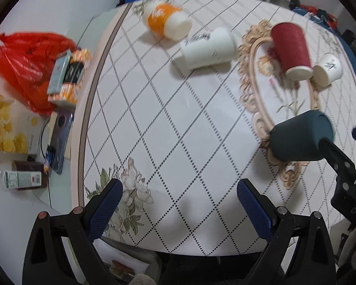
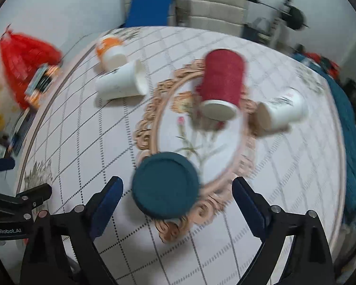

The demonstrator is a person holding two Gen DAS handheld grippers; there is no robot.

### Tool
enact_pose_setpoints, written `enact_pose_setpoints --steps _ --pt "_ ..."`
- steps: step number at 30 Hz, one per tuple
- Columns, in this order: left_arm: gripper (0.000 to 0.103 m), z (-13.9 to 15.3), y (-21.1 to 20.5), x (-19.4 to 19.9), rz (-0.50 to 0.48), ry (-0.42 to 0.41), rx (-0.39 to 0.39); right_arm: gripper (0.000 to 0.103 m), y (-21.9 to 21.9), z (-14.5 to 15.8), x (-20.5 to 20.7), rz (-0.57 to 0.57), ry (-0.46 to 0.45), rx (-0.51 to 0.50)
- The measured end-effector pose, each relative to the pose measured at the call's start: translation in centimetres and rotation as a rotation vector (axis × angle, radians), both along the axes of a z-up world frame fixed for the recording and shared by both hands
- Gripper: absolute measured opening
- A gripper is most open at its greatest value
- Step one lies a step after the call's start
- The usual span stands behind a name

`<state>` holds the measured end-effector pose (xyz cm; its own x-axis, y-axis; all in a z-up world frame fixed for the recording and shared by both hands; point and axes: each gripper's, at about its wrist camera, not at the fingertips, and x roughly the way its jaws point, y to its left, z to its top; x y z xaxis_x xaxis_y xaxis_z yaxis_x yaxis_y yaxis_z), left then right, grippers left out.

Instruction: Flip cup upside down

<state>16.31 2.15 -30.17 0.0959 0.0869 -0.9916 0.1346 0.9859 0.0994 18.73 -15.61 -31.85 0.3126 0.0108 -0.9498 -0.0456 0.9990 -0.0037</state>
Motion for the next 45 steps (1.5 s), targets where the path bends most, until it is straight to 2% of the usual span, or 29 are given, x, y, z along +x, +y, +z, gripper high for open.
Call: enact_pose_setpoints --steps 7,14,21,31,45 --pt "0.099 3.9 -1.9 -0.9 -0.046 -0.088 -0.045 0.098 -2.6 4.6 -4.4 -0.206 -0.005 -0.101" --pt "0.099 8.1 -3.4 -2.6 -0.066 -0.172 -0.081 0.098 -4.6 9.0 -7.7 -0.29 -0.038 -0.114" --pt "0.099 12.8 -3.8 -5.8 -0.049 -0.257 -0.097 0.098 -4.9 14.0 -10.5 -0.282 -0.099 -0.095" --pt "0.099 20.0 -3.0 -11.4 -0.01 -0.356 -0.115 0.098 -4.0 23.1 -16.4 -0.221 -0.217 -0.098" --pt "0.099 26.5 -3.0 -15.9 -0.027 -0.436 -0.128 0.098 -3.4 31.9 -22.9 -0.204 -0.298 -0.071"
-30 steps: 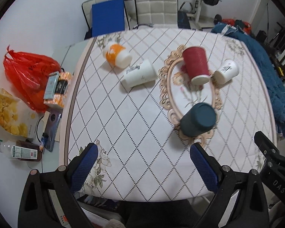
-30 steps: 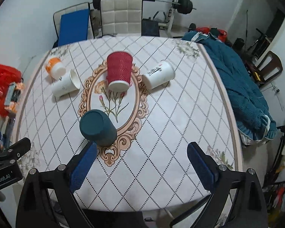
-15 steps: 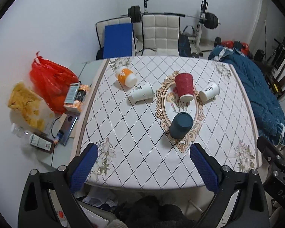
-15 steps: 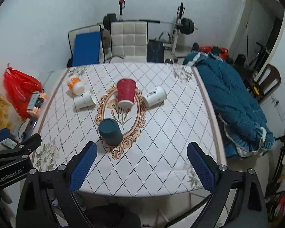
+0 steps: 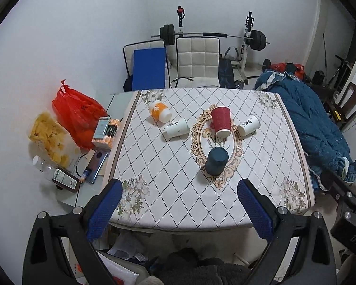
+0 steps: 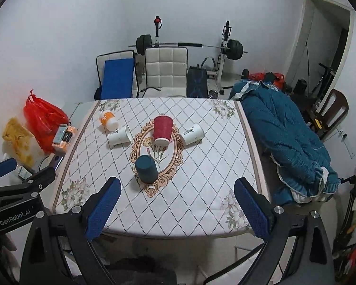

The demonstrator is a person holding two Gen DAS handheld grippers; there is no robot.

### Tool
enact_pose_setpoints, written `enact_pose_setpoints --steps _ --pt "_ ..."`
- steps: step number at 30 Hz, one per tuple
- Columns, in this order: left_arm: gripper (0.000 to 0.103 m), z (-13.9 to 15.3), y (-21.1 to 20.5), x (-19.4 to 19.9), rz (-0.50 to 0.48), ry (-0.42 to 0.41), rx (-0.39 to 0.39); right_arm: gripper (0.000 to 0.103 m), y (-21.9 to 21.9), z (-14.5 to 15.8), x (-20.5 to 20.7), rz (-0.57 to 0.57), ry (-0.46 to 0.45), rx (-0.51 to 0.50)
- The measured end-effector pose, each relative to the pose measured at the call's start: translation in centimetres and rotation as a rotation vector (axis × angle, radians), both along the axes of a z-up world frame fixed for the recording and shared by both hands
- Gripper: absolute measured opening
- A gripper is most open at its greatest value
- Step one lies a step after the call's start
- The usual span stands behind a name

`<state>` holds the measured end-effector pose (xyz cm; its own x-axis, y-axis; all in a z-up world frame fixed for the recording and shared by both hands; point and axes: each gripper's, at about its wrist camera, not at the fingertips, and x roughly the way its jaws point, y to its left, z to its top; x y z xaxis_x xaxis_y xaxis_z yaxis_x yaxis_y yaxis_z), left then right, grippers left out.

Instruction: Flip cup upside down

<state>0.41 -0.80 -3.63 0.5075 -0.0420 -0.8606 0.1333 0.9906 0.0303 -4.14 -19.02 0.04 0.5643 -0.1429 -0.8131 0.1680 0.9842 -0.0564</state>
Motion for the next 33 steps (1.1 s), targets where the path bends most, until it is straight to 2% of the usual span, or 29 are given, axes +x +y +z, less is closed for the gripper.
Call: enact_pose_setpoints --steps 10,33 --pt "0.099 1.8 -0.4 -1.6 -0.018 -0.023 -0.011 0.099 -0.6 3.5 -2.1 -0.011 -0.037 0.012" --pt "0.102 0.6 -0.4 -2.1 0.019 0.04 -0.02 0.101 -1.3 2.1 -1.9 -0.006 0.019 0.026"
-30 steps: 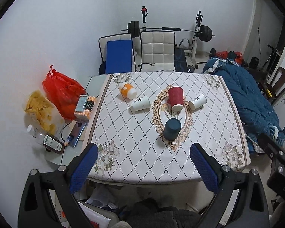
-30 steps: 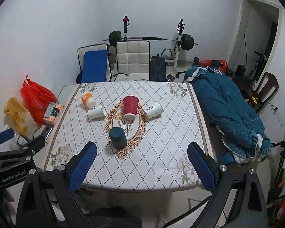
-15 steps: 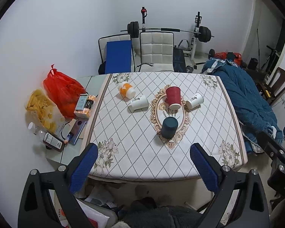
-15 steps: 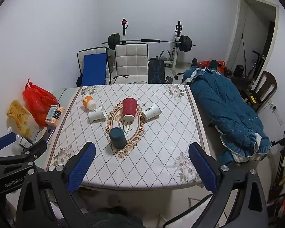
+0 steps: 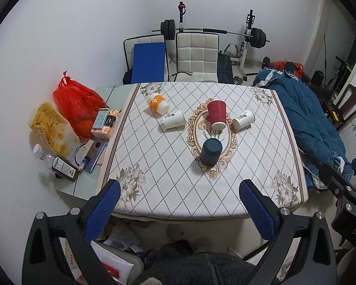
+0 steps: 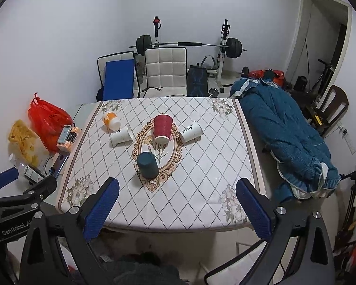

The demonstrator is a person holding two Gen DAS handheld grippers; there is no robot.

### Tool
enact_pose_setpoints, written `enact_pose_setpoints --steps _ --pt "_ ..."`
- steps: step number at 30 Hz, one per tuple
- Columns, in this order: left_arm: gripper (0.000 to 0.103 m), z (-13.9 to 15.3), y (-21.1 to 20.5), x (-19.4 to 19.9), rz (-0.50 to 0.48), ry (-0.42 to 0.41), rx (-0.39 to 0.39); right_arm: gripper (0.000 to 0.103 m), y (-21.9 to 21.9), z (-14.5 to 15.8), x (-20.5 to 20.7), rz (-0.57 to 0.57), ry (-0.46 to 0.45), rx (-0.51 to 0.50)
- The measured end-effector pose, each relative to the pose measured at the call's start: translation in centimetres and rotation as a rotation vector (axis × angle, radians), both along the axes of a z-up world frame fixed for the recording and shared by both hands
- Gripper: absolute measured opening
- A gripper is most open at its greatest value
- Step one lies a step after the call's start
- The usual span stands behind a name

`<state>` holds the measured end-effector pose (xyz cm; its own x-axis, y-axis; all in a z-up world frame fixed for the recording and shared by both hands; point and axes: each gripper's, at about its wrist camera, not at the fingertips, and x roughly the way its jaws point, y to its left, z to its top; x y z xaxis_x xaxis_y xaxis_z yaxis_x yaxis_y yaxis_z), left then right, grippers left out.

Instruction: Flip cup upside down

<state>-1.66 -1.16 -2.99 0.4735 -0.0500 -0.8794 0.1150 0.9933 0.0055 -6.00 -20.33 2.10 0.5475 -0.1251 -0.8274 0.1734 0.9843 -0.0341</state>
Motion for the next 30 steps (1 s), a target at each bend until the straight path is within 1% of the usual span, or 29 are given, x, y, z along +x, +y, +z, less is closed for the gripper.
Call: enact_pose_setpoints --steps 10,30 --pt "0.102 0.2 0.0 -0.1 0.006 -0.005 -0.002 0.101 -0.5 -0.7 -0.1 0.003 0.014 0.008" --pt "0.102 0.6 0.2 0.1 0.032 -0.006 0.009 0.101 -0.1 -1.5 0.1 0.031 0.021 0.025"
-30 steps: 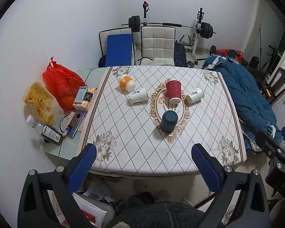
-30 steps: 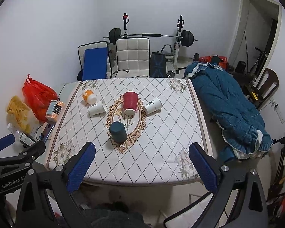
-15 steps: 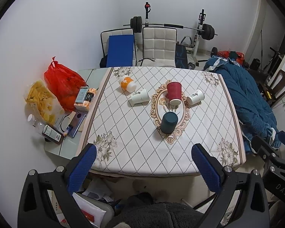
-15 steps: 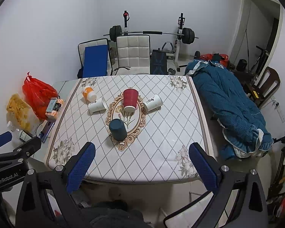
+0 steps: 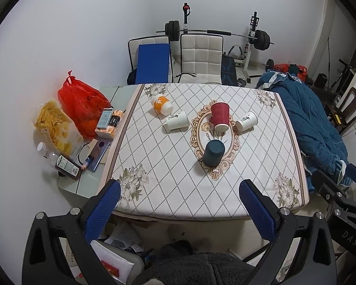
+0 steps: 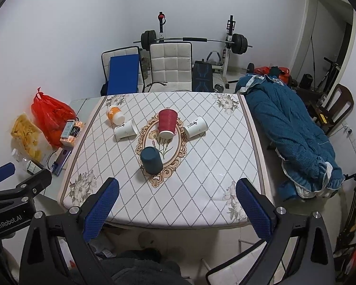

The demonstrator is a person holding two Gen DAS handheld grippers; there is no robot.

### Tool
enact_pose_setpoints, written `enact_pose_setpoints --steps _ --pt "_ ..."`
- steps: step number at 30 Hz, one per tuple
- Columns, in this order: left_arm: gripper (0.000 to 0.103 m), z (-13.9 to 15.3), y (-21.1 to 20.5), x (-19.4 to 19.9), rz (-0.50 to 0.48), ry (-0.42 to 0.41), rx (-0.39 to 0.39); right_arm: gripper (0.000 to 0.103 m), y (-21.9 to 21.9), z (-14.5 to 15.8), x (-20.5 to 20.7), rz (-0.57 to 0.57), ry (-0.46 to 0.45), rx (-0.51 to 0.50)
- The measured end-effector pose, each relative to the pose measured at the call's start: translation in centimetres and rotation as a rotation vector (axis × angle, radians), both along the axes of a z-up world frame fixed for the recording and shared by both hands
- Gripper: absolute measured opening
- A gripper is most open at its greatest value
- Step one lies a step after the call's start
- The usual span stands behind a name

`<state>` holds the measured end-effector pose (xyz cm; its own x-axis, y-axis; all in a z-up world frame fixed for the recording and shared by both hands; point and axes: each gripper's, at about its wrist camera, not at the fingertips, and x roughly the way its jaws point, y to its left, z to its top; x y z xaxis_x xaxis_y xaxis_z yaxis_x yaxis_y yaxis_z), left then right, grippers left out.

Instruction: Flip cup upside down

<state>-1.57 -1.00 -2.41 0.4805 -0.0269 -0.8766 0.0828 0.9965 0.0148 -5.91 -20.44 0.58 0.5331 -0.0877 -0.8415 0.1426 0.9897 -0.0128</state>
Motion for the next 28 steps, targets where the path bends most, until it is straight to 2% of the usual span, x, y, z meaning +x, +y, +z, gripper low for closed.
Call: enact_pose_setpoints --steps 28 --pt "0.102 0.43 -0.14 0.2 -0.003 -0.003 -0.003 0.101 0.05 0.53 0.37 -0.003 -0.003 -0.008"
